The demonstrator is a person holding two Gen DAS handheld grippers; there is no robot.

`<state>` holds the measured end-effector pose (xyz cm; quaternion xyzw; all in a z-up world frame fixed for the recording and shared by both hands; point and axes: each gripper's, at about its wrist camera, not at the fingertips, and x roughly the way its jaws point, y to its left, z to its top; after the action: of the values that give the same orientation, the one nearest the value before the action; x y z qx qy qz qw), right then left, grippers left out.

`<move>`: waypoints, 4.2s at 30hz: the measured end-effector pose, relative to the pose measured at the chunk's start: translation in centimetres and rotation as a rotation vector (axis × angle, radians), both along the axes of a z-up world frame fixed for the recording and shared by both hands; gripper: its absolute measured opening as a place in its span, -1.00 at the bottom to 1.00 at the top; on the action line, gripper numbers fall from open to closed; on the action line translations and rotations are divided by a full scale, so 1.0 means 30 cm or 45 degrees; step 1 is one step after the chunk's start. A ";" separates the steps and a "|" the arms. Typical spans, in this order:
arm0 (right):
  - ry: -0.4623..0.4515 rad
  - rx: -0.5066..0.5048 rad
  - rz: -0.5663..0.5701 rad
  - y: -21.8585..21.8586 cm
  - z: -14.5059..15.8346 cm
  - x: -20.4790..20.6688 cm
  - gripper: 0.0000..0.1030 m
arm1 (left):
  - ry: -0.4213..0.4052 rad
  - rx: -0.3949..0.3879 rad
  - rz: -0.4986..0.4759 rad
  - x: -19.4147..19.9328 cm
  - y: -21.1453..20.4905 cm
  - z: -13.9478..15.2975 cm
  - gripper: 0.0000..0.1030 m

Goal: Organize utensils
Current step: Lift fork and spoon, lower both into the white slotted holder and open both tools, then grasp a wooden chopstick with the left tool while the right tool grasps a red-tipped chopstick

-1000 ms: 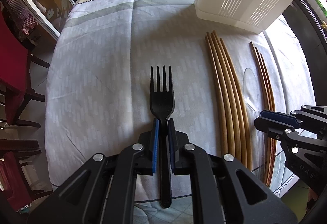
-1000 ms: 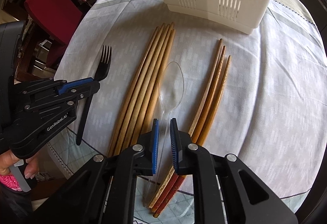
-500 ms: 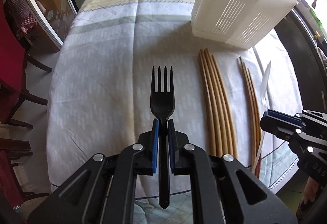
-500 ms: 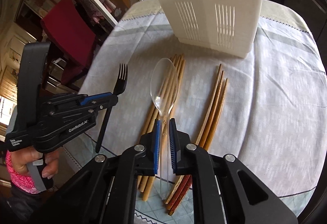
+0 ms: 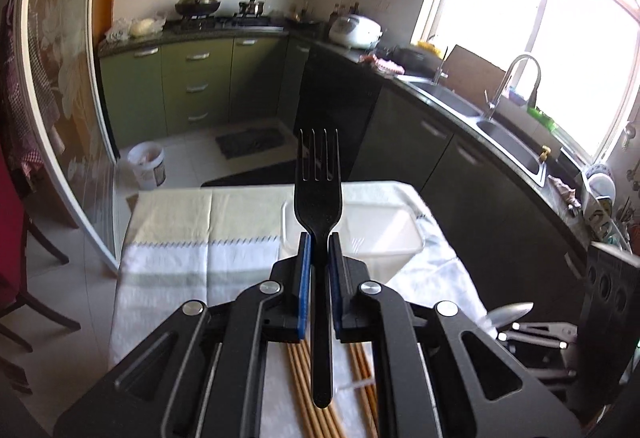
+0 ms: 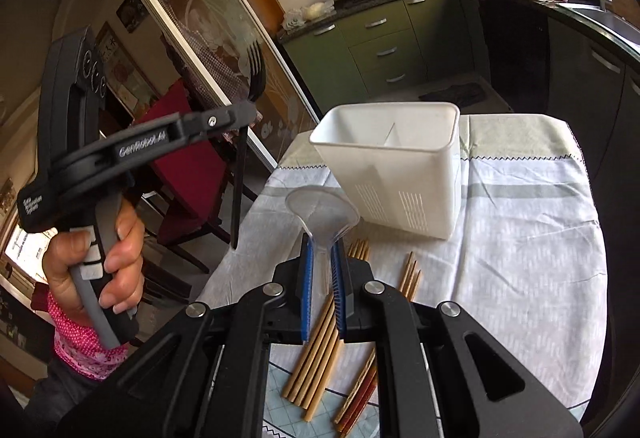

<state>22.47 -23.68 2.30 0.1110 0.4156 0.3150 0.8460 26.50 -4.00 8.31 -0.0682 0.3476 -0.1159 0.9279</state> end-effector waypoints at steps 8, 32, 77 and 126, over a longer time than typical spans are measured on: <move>-0.054 0.031 -0.036 -0.081 0.070 0.003 -0.81 | -0.278 -0.022 0.048 0.155 -0.076 0.060 -0.83; -0.234 0.060 -0.271 -0.158 0.310 0.194 -0.81 | -0.285 0.018 0.046 0.174 -0.061 -0.177 -0.52; -0.161 -0.265 -0.107 -0.080 0.058 0.012 -0.43 | 0.703 0.340 -0.005 -0.030 -0.026 -0.617 -0.38; 0.290 -0.761 0.025 0.264 -0.546 0.062 -0.78 | 0.743 0.428 -0.058 -0.051 -0.053 -0.673 -0.82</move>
<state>24.33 -15.77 -14.06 -0.1120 0.5829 0.1726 0.7861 24.98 -5.59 -11.89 0.0633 0.6143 -0.0532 0.7848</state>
